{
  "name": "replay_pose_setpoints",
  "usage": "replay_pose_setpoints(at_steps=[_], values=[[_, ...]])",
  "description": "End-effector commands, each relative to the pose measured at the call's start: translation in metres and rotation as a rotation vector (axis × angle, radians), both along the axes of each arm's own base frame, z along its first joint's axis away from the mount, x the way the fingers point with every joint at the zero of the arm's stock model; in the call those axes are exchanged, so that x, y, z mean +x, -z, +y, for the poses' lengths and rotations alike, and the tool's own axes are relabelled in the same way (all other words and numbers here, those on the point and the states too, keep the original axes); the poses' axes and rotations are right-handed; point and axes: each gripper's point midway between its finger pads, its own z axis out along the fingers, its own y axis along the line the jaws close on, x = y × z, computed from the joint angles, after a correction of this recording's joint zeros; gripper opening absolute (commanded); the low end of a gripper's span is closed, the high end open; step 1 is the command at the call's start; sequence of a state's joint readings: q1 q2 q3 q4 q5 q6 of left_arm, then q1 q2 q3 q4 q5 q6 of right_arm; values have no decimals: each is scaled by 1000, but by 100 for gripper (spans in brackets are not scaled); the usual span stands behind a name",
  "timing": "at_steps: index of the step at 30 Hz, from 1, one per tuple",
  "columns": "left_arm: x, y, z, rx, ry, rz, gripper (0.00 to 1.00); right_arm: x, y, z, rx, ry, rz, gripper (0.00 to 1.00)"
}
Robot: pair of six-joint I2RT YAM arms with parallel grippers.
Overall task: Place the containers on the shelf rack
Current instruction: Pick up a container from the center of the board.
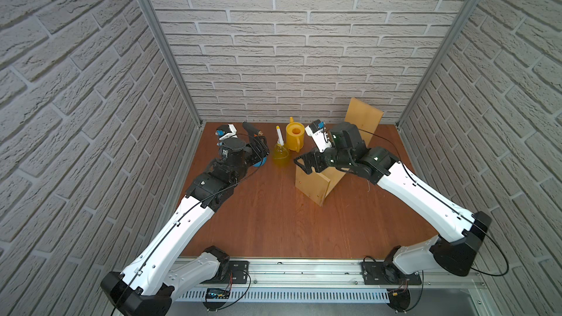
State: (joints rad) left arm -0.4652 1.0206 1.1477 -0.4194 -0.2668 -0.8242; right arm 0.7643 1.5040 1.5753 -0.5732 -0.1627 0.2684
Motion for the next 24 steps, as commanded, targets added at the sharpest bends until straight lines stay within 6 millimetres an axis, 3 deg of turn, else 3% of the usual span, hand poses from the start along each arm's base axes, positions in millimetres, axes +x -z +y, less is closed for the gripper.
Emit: replay_pose_setpoints(at_steps=[1, 5, 9, 14, 24], values=[[0, -17, 10, 35, -23, -47, 98, 30, 0, 15, 42, 138, 82, 87], [-3, -19, 16, 49, -37, -62, 98, 68, 14, 24, -28, 289, 137, 75], [-9, -19, 25, 63, -57, -78, 98, 102, 35, 37, -131, 419, 151, 72], [-16, -18, 36, 81, -80, -96, 98, 124, 48, 62, -138, 405, 136, 72], [-16, -18, 45, 103, -81, -107, 98, 152, 79, 74, -174, 428, 93, 67]])
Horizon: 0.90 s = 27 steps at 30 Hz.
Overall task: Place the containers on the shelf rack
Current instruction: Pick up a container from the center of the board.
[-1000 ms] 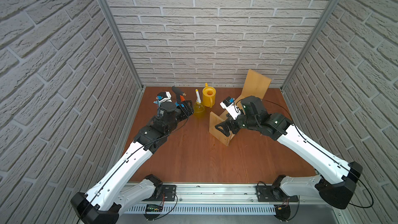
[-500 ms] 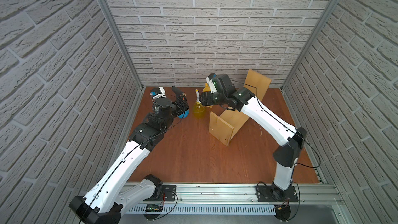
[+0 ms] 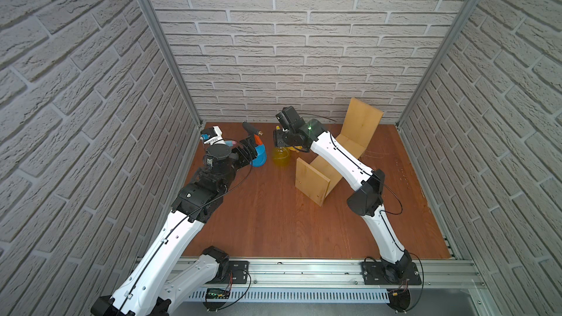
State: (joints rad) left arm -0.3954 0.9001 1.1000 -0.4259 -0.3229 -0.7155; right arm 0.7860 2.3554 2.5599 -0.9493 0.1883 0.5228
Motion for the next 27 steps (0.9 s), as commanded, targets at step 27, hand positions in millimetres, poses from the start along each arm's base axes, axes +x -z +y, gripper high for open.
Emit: replay_pose_setpoints(at_steps=[27], values=[[-3, -5, 8, 32, 44, -7, 98, 52, 26, 15, -17, 1, -127, 26]])
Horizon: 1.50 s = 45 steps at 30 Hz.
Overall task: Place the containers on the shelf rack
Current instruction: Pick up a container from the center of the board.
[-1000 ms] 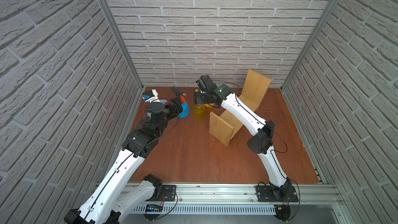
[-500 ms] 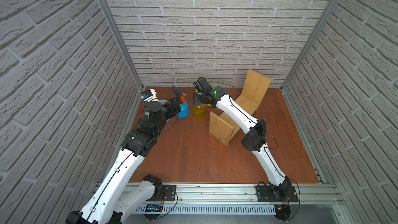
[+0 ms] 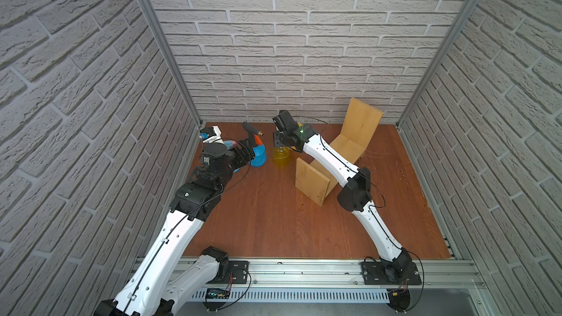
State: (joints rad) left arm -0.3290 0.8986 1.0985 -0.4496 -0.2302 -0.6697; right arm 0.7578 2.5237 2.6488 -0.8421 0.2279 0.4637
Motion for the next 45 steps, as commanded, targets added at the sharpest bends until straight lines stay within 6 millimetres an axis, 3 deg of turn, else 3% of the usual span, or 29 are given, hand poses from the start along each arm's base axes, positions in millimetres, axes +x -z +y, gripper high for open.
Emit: replay_pose_setpoints(at_steps=[1, 12, 18, 28, 35, 40, 45], values=[[-4, -12, 2, 8, 9, -36, 98, 6, -23, 5, 19, -20, -73, 24], [-8, -15, 4, 2, 11, -47, 98, -4, -59, 3, 12, -90, -123, 15], [-12, -18, 0, 19, 47, -62, 98, -20, -93, 3, 15, -200, -168, 4], [-26, -36, -31, 122, 284, -189, 98, -56, -165, -14, 48, -348, -271, 4], [-41, -45, -58, 204, 484, -275, 98, -84, -225, -46, 136, -417, -334, 4], [-47, -59, -80, 160, 593, -347, 98, -104, -264, -86, 201, -421, -400, 4], [-49, -77, -113, 74, 684, -424, 98, -125, -282, -136, 207, -405, -472, 4]])
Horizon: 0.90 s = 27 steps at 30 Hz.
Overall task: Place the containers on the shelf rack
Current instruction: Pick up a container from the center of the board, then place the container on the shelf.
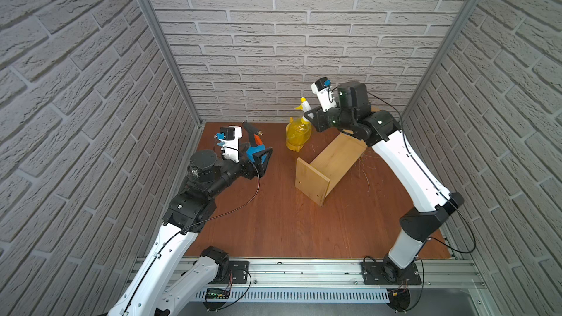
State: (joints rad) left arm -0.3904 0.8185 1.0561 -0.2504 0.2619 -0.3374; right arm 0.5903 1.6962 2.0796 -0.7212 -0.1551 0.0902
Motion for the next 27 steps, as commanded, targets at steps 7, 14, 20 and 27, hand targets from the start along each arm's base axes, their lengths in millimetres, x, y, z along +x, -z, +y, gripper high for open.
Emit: replay_pose_setpoints(at_steps=[7, 14, 20, 27], values=[[1, -27, -90, -133, 246, -77, 98, -48, -23, -93, 17, 54, -234, 3], [21, 0, -151, -134, 323, 55, 98, -68, 25, -142, -97, 155, -229, 3], [28, 16, -173, -135, 354, 144, 98, -56, 59, -164, -136, 241, -143, 3], [29, 21, -167, -122, 317, 160, 98, -20, 87, -172, -208, 282, -61, 4]])
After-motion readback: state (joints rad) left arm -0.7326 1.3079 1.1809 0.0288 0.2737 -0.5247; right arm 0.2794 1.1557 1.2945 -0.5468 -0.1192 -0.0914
